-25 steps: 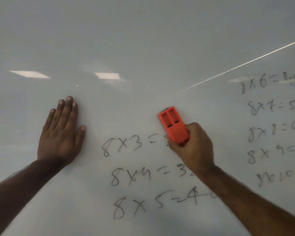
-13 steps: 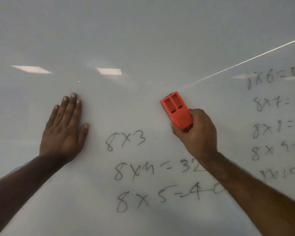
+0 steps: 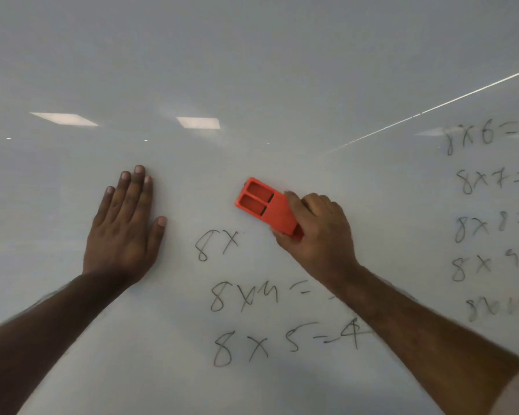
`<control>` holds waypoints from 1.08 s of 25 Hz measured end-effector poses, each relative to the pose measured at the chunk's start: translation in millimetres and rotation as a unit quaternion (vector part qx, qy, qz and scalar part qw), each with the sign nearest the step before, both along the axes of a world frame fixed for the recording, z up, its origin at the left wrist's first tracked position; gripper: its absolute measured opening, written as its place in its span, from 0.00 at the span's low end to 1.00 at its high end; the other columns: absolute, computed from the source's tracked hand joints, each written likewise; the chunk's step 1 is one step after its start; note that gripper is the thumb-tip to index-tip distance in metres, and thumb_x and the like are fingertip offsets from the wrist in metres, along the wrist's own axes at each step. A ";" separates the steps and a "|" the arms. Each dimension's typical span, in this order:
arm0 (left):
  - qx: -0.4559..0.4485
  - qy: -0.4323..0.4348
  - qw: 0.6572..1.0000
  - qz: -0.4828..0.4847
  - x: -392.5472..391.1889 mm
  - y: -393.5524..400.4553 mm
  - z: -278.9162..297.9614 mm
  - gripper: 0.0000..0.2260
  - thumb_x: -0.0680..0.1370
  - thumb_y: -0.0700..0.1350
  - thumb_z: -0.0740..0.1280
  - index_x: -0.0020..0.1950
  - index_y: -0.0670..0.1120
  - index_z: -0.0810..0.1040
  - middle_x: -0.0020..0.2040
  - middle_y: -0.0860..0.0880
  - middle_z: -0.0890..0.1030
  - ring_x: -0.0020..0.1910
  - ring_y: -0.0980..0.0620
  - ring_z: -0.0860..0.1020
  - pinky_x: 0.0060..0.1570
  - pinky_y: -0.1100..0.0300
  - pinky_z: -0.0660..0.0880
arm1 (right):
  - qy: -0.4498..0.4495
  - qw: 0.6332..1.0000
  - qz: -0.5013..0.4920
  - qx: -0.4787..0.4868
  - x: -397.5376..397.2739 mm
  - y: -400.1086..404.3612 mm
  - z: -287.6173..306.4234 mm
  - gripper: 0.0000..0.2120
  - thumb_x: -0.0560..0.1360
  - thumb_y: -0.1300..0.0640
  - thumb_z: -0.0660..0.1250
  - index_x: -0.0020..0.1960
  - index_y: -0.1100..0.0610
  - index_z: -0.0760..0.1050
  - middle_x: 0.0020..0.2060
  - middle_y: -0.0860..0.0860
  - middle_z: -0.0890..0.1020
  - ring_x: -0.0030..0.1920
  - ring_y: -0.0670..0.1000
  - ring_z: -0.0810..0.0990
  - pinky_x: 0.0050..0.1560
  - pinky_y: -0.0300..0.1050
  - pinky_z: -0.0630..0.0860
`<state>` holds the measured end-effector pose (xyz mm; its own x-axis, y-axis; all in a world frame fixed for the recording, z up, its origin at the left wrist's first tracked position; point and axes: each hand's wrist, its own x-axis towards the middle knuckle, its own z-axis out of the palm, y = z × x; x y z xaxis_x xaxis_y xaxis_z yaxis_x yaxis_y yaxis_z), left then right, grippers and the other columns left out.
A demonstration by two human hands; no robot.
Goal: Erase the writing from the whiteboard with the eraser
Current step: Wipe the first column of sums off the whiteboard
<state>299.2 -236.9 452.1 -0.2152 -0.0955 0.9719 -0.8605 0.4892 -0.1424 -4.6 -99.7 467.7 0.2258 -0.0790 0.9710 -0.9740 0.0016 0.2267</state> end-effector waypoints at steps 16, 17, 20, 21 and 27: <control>0.011 0.012 1.000 0.000 2.5 0.8 -28.0 0.30 0.84 0.52 0.52 0.83 0.39 0.52 0.84 0.43 0.52 0.84 0.46 0.50 0.82 0.47 0.49 | 0.122 0.990 0.045 0.054 50.2 -18.7 -5.2 0.29 0.69 0.48 0.73 0.66 0.62 0.75 0.45 0.57 0.78 0.44 0.58 0.74 0.44 0.51 0.69; 0.009 0.008 1.000 0.001 3.9 0.1 -28.9 0.30 0.84 0.52 0.52 0.83 0.39 0.52 0.84 0.43 0.52 0.84 0.46 0.50 0.82 0.48 0.48 | 0.193 0.977 0.053 0.076 51.3 -19.1 -18.7 0.29 0.69 0.48 0.73 0.66 0.62 0.75 0.46 0.56 0.78 0.44 0.57 0.74 0.44 0.51 0.70; 0.006 -0.009 1.000 0.010 10.0 -0.2 -34.2 0.30 0.84 0.52 0.52 0.83 0.39 0.52 0.84 0.43 0.52 0.84 0.46 0.49 0.82 0.50 0.47 | 0.350 0.929 0.014 0.121 27.4 -7.2 -25.4 0.32 0.67 0.46 0.75 0.66 0.60 0.75 0.48 0.54 0.80 0.45 0.55 0.76 0.46 0.49 0.72; 0.007 -0.014 1.000 0.012 11.8 0.3 -36.6 0.30 0.84 0.52 0.52 0.83 0.39 0.52 0.84 0.43 0.51 0.84 0.46 0.49 0.82 0.50 0.47 | 0.347 0.931 0.006 0.116 17.4 -6.0 -18.6 0.32 0.67 0.46 0.76 0.66 0.60 0.75 0.47 0.54 0.80 0.44 0.55 0.76 0.46 0.49 0.72; 0.019 0.012 1.000 0.012 4.7 4.9 -48.0 0.30 0.84 0.51 0.51 0.83 0.38 0.53 0.84 0.43 0.52 0.84 0.46 0.49 0.82 0.49 0.47 | 0.039 0.999 0.016 0.006 26.8 -15.1 12.3 0.30 0.72 0.47 0.72 0.69 0.61 0.73 0.45 0.57 0.77 0.44 0.58 0.74 0.45 0.52 0.69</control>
